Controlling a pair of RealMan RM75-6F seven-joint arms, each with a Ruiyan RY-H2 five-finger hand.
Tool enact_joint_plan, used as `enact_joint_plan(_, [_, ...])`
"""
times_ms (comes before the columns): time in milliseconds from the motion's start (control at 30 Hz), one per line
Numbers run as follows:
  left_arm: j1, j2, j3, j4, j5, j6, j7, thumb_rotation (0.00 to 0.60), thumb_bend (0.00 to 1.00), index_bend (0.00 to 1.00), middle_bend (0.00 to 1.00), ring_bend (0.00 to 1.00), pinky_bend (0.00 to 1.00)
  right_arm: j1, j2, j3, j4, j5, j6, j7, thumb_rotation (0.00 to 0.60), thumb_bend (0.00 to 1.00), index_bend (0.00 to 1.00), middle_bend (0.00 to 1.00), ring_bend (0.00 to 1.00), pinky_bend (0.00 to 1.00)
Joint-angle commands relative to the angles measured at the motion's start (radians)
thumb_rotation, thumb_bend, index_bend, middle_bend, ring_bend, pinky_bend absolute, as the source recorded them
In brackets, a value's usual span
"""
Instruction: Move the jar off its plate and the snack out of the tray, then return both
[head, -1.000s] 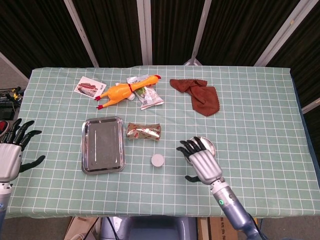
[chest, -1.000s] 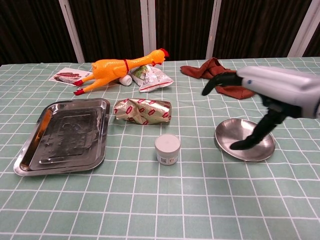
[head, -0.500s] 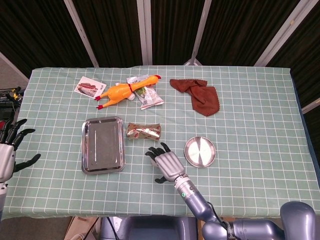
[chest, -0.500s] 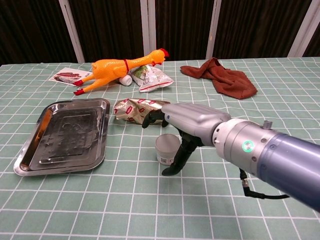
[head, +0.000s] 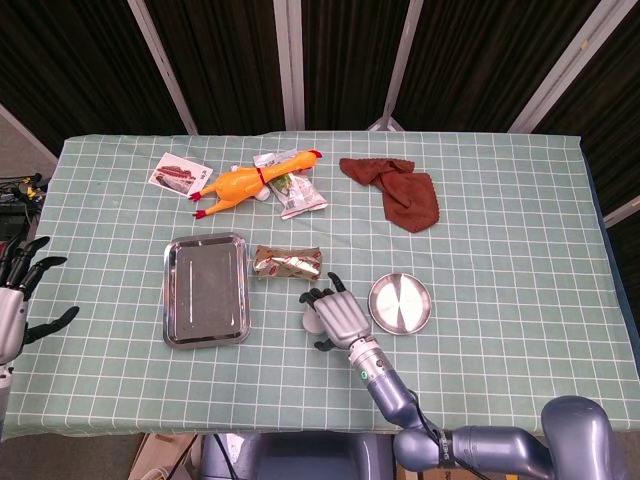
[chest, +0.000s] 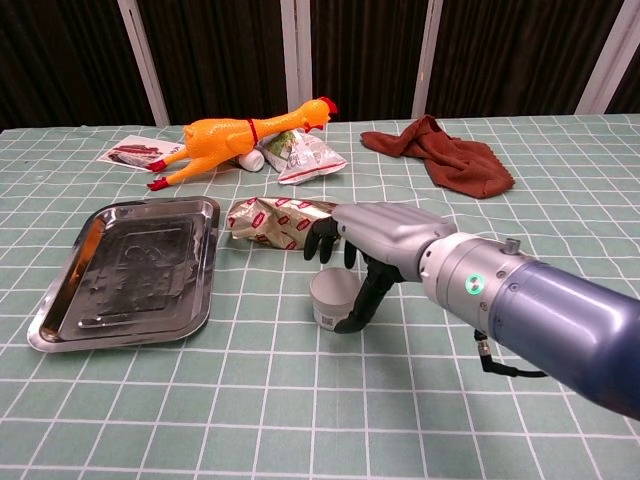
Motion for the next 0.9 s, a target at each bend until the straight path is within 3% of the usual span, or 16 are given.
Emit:
enact_joint_plan(33, [0.002,-0.001,-0.001,0.0,0.001,0.001,-0.002,0.6,0.17,0.3,0.11,0.01,0.17,0.003,-0.006,-0.005,0.009,-0.004,0.001,0.013,0.6,0.08,0.33,0.33,0.39,0.01])
enact_joint_plan(333, [0.003,-0.004,-0.007,0.006,0.001,-0.006,-0.001,0.6,0.17,0.3,0.11,0.01,0.17,0.013,-0.048,-0.006,0.067,-0.033,0.028,0.05,0.6,0.09,0.42,0.44,0.49,0.08])
enact_joint_plan(567, [0.006,-0.004,-0.013,0.007,0.0,-0.005,-0.007,0.6,0.17,0.31,0.11,0.01,0.17,0.008,-0.059,-0.011,0.103,-0.052,0.051,0.064,0.6,0.17,0.47,0.49,0.55,0.13])
enact_joint_plan(900, [0.01,-0.001,-0.015,-0.003,0.001,-0.01,-0.011,0.6,0.17,0.31,0.11,0.01,0.17,-0.001,-0.028,-0.015,0.052,-0.084,0.078,0.071,0.6,0.22,0.54,0.55,0.62,0.17])
